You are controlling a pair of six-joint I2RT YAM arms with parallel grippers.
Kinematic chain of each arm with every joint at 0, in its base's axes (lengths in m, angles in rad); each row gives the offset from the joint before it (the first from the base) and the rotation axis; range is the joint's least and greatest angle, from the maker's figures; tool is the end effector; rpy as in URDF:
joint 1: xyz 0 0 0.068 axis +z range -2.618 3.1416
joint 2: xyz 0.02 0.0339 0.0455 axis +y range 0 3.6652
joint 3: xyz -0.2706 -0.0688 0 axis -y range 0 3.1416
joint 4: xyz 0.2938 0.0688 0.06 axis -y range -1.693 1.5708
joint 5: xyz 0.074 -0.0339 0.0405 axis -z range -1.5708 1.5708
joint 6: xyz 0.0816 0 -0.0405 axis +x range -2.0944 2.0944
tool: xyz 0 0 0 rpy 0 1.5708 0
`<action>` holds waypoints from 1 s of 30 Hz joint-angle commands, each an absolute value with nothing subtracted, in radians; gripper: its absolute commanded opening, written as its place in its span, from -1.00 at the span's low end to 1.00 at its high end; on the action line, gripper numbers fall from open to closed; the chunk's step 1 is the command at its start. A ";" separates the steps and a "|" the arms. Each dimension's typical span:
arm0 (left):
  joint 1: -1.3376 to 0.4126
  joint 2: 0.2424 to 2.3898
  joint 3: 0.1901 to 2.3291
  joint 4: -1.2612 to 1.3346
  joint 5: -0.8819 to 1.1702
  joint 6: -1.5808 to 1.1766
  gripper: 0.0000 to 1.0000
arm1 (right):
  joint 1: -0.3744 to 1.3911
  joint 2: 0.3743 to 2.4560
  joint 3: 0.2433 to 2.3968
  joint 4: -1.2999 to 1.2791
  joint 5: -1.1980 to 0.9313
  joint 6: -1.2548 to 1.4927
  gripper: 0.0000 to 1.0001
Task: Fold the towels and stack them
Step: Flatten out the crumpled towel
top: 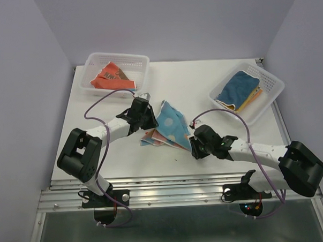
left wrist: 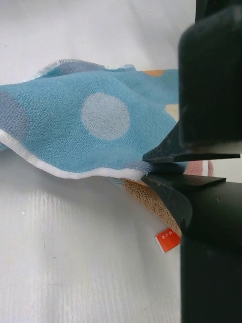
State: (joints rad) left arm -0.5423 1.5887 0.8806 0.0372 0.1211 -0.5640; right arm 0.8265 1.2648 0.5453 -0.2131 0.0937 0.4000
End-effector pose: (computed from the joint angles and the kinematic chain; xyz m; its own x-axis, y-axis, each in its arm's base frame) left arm 0.3448 -0.2192 0.1422 -0.7672 -0.1572 -0.6218 0.2168 0.8488 -0.4822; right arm 0.2031 0.2092 0.0984 -0.7716 -0.2655 -0.5780 -0.4279 0.8891 0.1628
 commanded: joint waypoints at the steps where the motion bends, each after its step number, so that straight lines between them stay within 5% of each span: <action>1: -0.548 1.592 0.923 0.035 0.104 -0.545 -0.66 | 0.836 1.236 0.592 -0.160 0.118 0.394 -0.42; 4: -0.552 1.592 0.933 0.035 0.117 -0.548 -1.00 | 0.836 1.223 0.594 -0.127 0.123 0.380 -0.54; 8: -0.563 1.572 0.940 0.035 0.118 -0.546 -1.00 | 0.836 1.223 0.600 -0.083 0.110 0.371 -0.64; 12: -0.568 1.537 0.934 0.035 0.121 -0.551 -1.00 | 0.838 1.226 0.603 -0.072 0.107 0.359 -0.98; 30: -0.569 1.229 1.000 -0.023 0.126 -0.592 -1.00 | 0.838 0.939 0.673 -0.116 0.133 0.273 -0.99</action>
State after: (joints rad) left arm -0.5636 1.3285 0.9005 0.0021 0.1268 -0.5777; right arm 0.8276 1.0096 0.5472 -0.1402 0.0666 0.3248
